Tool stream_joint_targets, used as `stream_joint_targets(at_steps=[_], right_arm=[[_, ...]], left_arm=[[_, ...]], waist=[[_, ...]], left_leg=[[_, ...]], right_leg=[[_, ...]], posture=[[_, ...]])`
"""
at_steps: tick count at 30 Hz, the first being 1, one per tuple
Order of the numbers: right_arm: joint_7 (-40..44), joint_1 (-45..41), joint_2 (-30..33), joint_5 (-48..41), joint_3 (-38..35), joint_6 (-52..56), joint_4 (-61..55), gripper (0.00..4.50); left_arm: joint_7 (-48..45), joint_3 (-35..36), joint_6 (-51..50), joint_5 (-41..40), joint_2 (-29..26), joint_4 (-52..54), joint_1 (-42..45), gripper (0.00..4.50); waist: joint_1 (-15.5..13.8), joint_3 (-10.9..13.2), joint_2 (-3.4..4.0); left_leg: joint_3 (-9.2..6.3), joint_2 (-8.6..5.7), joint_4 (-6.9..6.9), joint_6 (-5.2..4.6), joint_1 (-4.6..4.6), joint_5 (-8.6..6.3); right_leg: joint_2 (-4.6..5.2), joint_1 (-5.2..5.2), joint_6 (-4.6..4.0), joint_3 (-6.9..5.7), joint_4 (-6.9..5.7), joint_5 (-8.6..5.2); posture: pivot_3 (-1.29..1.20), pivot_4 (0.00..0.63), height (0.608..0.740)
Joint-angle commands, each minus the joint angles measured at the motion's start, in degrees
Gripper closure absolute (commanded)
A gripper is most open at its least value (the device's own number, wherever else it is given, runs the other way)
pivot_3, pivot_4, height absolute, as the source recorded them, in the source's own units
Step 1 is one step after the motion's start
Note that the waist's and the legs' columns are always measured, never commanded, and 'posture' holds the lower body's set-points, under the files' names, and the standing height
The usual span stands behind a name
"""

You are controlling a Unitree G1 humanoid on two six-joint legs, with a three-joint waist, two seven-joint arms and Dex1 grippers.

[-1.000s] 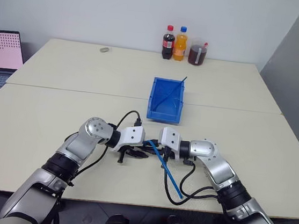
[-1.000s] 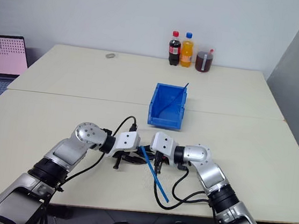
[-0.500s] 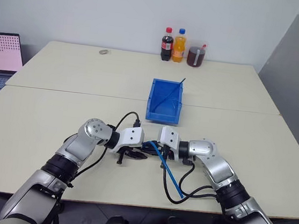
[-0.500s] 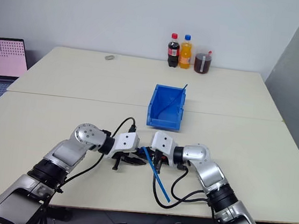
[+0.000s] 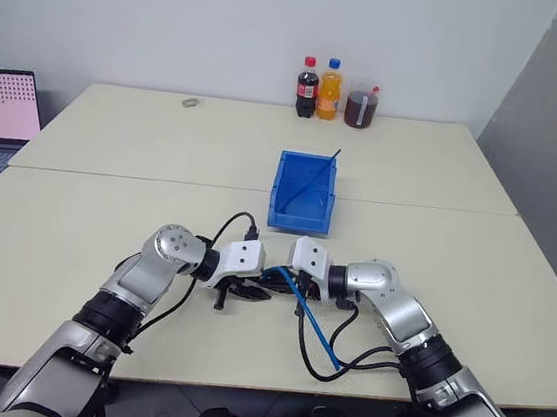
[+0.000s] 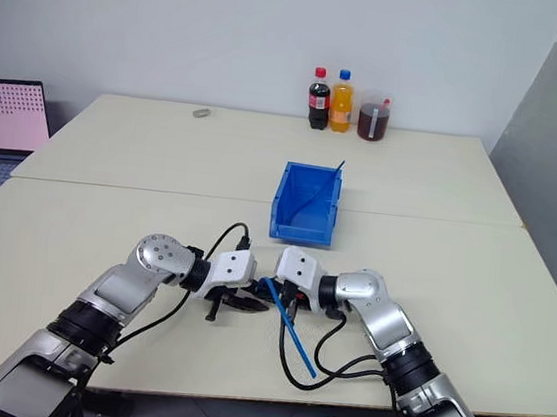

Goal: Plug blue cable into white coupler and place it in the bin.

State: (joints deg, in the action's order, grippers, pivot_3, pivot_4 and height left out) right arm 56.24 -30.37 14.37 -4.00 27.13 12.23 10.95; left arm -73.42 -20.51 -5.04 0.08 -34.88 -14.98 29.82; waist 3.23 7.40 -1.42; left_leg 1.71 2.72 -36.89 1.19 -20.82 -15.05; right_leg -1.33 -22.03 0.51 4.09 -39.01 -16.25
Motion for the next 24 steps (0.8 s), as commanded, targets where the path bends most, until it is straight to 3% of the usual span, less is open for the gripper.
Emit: stream_joint_targets(at_steps=[1, 6, 7, 14, 21, 24], right_arm=[[-0.3, 4.3, 1.3, 5.3, 5.8, 7.3, 6.1, 4.35], [-2.0, 5.2, 1.8, 3.8, 2.6, 4.8, 2.0, 4.35], [-2.2, 5.7, 2.2, 3.3, 1.8, 4.5, 0.8, 4.35], [-2.5, 9.1, 4.0, 0.5, -1.6, 4.8, -6.4, 4.35], [-4.5, 8.9, 1.5, -3.7, -4.8, 8.5, -11.5, 4.35], [-6.0, 8.2, 0.5, -6.2, -7.0, 11.3, -15.3, 4.35]], left_arm=[[-1.0, -0.6, 0.1, -0.2, -0.2, 3.6, -0.5, 3.69], [0.8, 0.3, 0.9, 0.4, -1.1, 3.4, -2.0, 3.69], [0.4, 0.5, 0.4, 0.2, -1.7, 3.6, -2.5, 2.99], [1.0, 3.5, -0.8, -2.0, -3.4, 5.1, -5.6, 1.45], [1.8, 5.6, -3.8, -4.5, -4.2, 8.6, -8.2, 0.09], [3.8, 8.0, -3.9, -5.5, -4.8, 10.5, -9.4, 0.00]], waist=[[0.0, 0.0, 0.01], [0.0, 0.0, 0.01], [0.0, 0.0, -0.01], [0.0, 0.2, 0.05], [0.0, 0.5, -0.14], [0.0, 1.0, -0.29]], left_leg=[[-0.02, 0.00, 0.01, 0.00, 0.00, 0.00], [-0.02, 0.02, 0.05, 0.01, -0.01, -0.01], [-0.03, 0.03, 0.07, 0.01, -0.03, -0.01], [-0.01, 0.00, 0.22, 0.04, -0.11, -0.02], [0.04, -0.03, 0.22, 0.15, -0.19, -0.10], [-0.05, 0.04, 0.23, 0.17, -0.27, -0.11]], right_leg=[[0.00, 0.00, -0.01, -0.01, 0.00, 0.00], [0.00, -0.03, -0.07, -0.01, 0.00, -0.05], [0.01, -0.05, -0.07, -0.02, 0.01, -0.06], [0.34, -0.10, 0.21, -0.02, 0.02, -0.32], [0.42, -0.15, 0.30, 0.00, 0.06, -0.42], [0.48, -0.22, 0.25, -0.06, 0.04, -0.46]], posture=[[0.00, 0.150, 0.740], [0.00, 0.150, 0.740], [0.00, 0.150, 0.740], [0.00, 0.150, 0.740], [0.00, 0.150, 0.740], [0.00, 0.150, 0.740]])
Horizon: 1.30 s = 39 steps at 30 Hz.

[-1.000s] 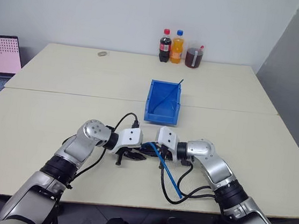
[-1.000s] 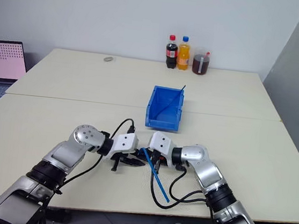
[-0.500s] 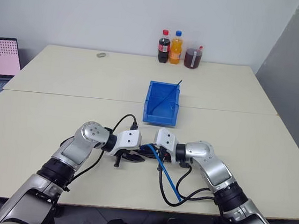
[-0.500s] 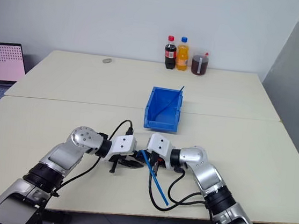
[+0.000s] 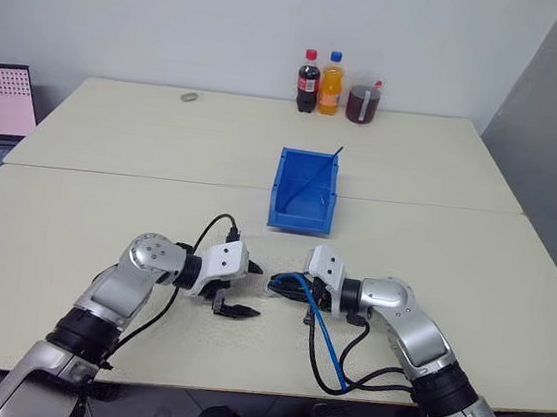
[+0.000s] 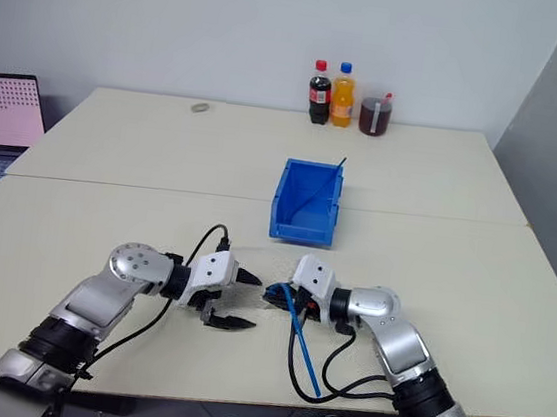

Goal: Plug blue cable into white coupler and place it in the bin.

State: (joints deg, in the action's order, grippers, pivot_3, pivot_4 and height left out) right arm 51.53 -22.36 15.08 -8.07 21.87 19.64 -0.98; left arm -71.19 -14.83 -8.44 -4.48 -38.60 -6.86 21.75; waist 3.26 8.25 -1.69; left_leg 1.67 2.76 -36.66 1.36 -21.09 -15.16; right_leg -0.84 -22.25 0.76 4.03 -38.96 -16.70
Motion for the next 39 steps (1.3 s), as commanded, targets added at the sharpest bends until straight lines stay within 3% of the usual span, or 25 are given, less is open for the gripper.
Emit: stream_joint_targets(at_steps=[1, 3, 7, 9, 14, 17, 19, 23, 30, 34, 39], right_arm=[[-1.9, 0.1, -0.5, -3.6, -3.1, 5.7, -5.5, 4.35], [-3.9, -0.8, -0.8, -6.9, -6.5, 10.2, -10.5, 4.35], [-7.5, -4.2, -0.6, -14.7, -14.6, 19.7, -17.8, 4.35], [-10.0, -7.4, -1.0, -17.2, -18.2, 23.1, -17.9, 4.35], [-13.0, -21.3, -0.6, -17.4, -22.3, 24.9, -3.5, 4.35], [-12.7, -33.1, -0.4, -12.4, -20.5, 20.2, 17.8, 4.35], [-10.5, -39.6, 0.0, -9.8, -18.6, 18.1, 29.9, 3.64], [-6.0, -46.7, 0.6, -5.9, -16.1, 15.2, 43.9, 2.72], [-1.2, -52.1, 2.0, -2.3, -15.3, 12.5, 51.3, 1.04], [-2.4, -54.6, 3.1, -1.9, -17.4, 11.1, 54.2, 0.02], [-6.2, -54.6, 4.6, -2.9, -21.3, 10.8, 53.5, 0.01]], left_arm=[[2.0, 3.4, -1.3, -1.6, -1.6, 3.6, -1.9, 0.00], [2.6, 6.2, -4.2, -3.8, -3.0, 7.2, -3.3, 0.00], [6.1, 11.2, -10.6, -7.4, -3.9, 12.5, -3.2, 0.00], [8.5, 12.9, -13.5, -8.5, -3.4, 13.6, -1.7, 0.00], [12.8, 13.9, -17.5, -9.1, -2.1, 13.3, 4.1, 0.00], [13.7, 13.0, -16.1, -8.2, -1.7, 11.2, 7.1, 0.00], [13.8, 12.4, -14.9, -7.6, -1.5, 10.1, 8.1, 0.00], [13.7, 11.4, -12.5, -6.6, -1.3, 8.3, 8.8, 0.00], [13.7, 10.5, -9.4, -5.6, -0.9, 6.4, 8.9, 0.00], [13.7, 10.1, -8.1, -4.9, -0.7, 5.4, 9.1, 0.00], [13.9, 10.2, -7.3, -4.5, -0.3, 4.0, 9.4, 0.00]], waist=[[-0.1, 0.3, -0.04], [0.0, 0.5, -0.07], [-0.3, 0.7, -0.06], [-0.5, 0.7, -0.07], [-0.4, 1.2, -0.10], [0.0, 1.3, -0.09], [0.0, 1.5, -0.20], [0.0, 1.5, -0.19], [0.0, 1.5, -0.18], [-0.1, 1.5, -0.17], [-0.1, 1.5, -0.17]], left_leg=[[-0.03, 0.01, 0.00, 0.00, -0.07, 0.00], [-0.09, 0.01, -0.02, 0.00, -0.32, 0.00], [-0.28, 0.00, -0.36, 0.04, -1.83, 0.03], [-0.29, -0.04, -0.36, 0.04, -1.92, 0.03], [-0.23, -0.13, -0.36, 0.03, -1.89, 0.03], [-0.13, -0.16, -0.37, 0.03, -1.84, 0.03], [0.05, -0.17, -0.34, 0.02, -1.92, 0.05], [0.17, -0.08, -0.31, 0.02, -2.02, 0.05], [0.22, -0.05, -0.39, 0.29, -2.96, 0.20], [0.20, -0.09, -0.42, 0.26, -2.97, 0.19], [0.18, -0.13, -0.58, 0.22, -2.94, 0.17]], right_leg=[[0.00, -0.06, 0.00, -0.03, 0.00, 0.00], [0.01, -0.25, -0.01, -0.07, -0.01, 0.00], [0.04, -1.57, -0.12, -0.25, -0.21, 0.21], [0.08, -1.61, -0.18, -0.28, -0.14, 0.27], [0.04, -1.56, -0.04, -0.27, -0.07, 0.37], [0.01, -1.55, -0.03, -0.22, -0.05, 0.41], [0.01, -1.74, -0.08, -0.23, -0.06, 0.57], [0.07, -1.89, -0.13, -0.10, -0.04, 0.60], [0.29, -2.79, -0.14, -0.08, -0.11, 0.60], [0.35, -2.80, -0.15, -0.12, -0.21, 0.62], [0.35, -2.80, -0.14, -0.13, -0.47, 0.64]], posture=[[0.00, 0.150, 0.740], [0.00, 0.150, 0.740], [0.00, 0.150, 0.740], [0.00, 0.150, 0.740], [0.00, 0.150, 0.740], [0.00, 0.150, 0.740], [0.00, 0.150, 0.740], [0.00, 0.150, 0.740], [0.00, 0.150, 0.740], [0.00, 0.150, 0.740], [0.00, 0.150, 0.740]])
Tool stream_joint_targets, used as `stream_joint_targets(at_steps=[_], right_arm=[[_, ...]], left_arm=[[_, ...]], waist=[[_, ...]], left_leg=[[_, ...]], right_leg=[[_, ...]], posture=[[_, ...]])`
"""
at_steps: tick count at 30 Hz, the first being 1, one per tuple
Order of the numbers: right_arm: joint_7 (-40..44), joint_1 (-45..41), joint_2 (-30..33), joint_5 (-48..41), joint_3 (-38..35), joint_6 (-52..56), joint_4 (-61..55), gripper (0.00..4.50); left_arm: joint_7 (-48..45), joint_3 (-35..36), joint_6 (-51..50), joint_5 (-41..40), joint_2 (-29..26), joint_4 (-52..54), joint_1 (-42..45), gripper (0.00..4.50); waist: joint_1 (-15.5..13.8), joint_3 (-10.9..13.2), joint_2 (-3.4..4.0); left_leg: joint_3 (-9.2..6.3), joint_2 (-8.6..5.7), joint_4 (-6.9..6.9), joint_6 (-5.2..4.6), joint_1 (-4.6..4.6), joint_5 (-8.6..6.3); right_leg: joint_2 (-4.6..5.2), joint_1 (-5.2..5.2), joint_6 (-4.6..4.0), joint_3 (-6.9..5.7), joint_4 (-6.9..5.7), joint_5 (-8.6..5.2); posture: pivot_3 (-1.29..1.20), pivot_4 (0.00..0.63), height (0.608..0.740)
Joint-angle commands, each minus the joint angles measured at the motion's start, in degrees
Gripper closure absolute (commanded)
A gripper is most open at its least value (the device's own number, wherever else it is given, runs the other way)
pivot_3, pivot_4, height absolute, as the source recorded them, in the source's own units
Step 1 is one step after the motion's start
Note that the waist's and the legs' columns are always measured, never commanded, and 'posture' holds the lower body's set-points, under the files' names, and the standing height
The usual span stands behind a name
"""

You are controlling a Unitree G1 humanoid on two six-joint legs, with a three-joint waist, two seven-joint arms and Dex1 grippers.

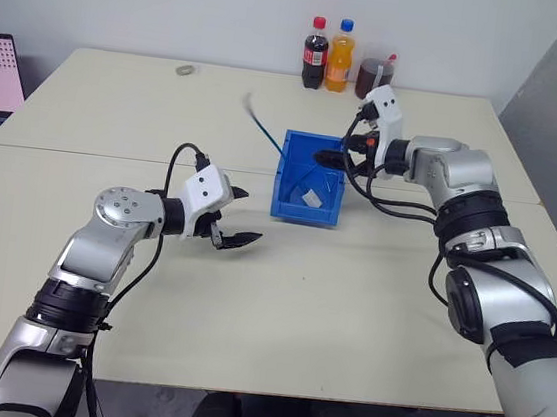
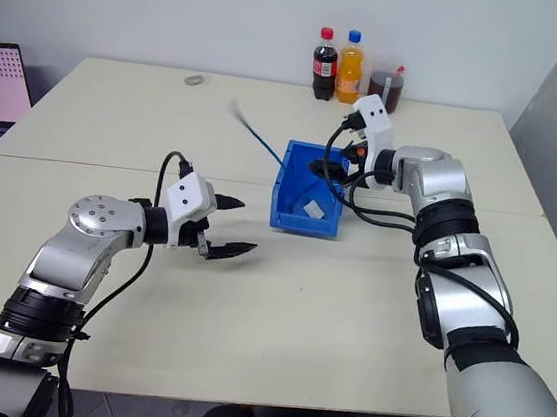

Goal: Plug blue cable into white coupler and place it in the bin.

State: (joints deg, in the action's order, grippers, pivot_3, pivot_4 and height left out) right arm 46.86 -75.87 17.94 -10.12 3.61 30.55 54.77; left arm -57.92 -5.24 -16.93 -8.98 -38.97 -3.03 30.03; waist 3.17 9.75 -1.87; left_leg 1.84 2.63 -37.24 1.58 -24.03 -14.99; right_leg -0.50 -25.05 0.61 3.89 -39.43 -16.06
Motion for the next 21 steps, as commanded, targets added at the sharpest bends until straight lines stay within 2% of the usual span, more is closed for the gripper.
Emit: stream_joint_targets(at_steps=[1, 5, 9, 13, 17, 21], right_arm=[[-1.0, 0.2, 2.3, -1.4, -3.4, 1.1, -4.9, 0.01], [-0.1, 8.7, 4.7, -3.7, -5.1, 4.7, -20.3, 0.01], [1.2, 24.8, 8.9, -9.2, -8.0, 9.2, -46.6, 0.01], [3.9, 40.1, 15.5, -14.1, -10.4, 13.6, -65.9, 0.01], [4.5, 47.7, 19.4, -18.5, -12.6, 17.0, -73.9, 0.01], [2.5, 49.4, 20.3, -20.3, -14.3, 18.9, -74.4, 0.01]], left_arm=[[0.7, 1.0, 0.9, -0.3, 0.1, 0.3, 1.0, 0.00], [2.4, 3.1, -0.2, -1.1, 0.0, 0.6, 0.1, 0.00], [6.9, 8.3, -4.0, -2.5, -0.5, 2.5, -2.3, 0.00], [11.4, 14.5, -9.3, -4.7, -1.7, 5.0, -5.1, 0.00], [11.5, 18.3, -12.8, -7.7, -3.4, 6.4, -6.0, 0.00], [9.5, 18.8, -14.1, -9.5, -5.4, 6.2, -5.1, 0.00]], waist=[[0.0, 0.0, 0.00], [-0.1, 0.0, 0.00], [-0.3, 0.0, 0.03], [-0.9, 0.0, 0.04], [-0.9, 0.1, 0.00], [-0.7, 0.1, -0.09]], left_leg=[[0.00, 0.00, -0.03, 0.00, 0.00, 0.00], [-0.03, 0.02, -0.15, 0.00, -0.02, 0.00], [-0.09, 0.06, -0.58, -0.02, -0.20, -0.02], [-0.27, 0.01, -0.73, -0.03, -0.39, -0.02], [-0.32, 0.02, -0.84, -0.05, -0.23, -0.02], [-0.28, 0.03, -0.82, -0.08, 0.61, 0.01]], right_leg=[[0.00, -0.01, 0.00, 0.01, -0.05, 0.00], [-0.01, 0.00, 0.00, 0.00, -0.12, 0.00], [-0.02, -0.06, 0.01, -0.06, -0.35, 0.00], [-0.01, -0.16, 0.04, -0.18, -0.53, -0.02], [-0.18, 0.02, 0.14, -0.23, -0.55, 0.08], [-0.40, 0.86, 0.32, -0.21, -0.47, 0.00]], posture=[[0.00, 0.150, 0.740], [0.00, 0.150, 0.740], [0.00, 0.150, 0.740], [0.00, 0.150, 0.740], [0.00, 0.150, 0.740], [0.00, 0.150, 0.740]])
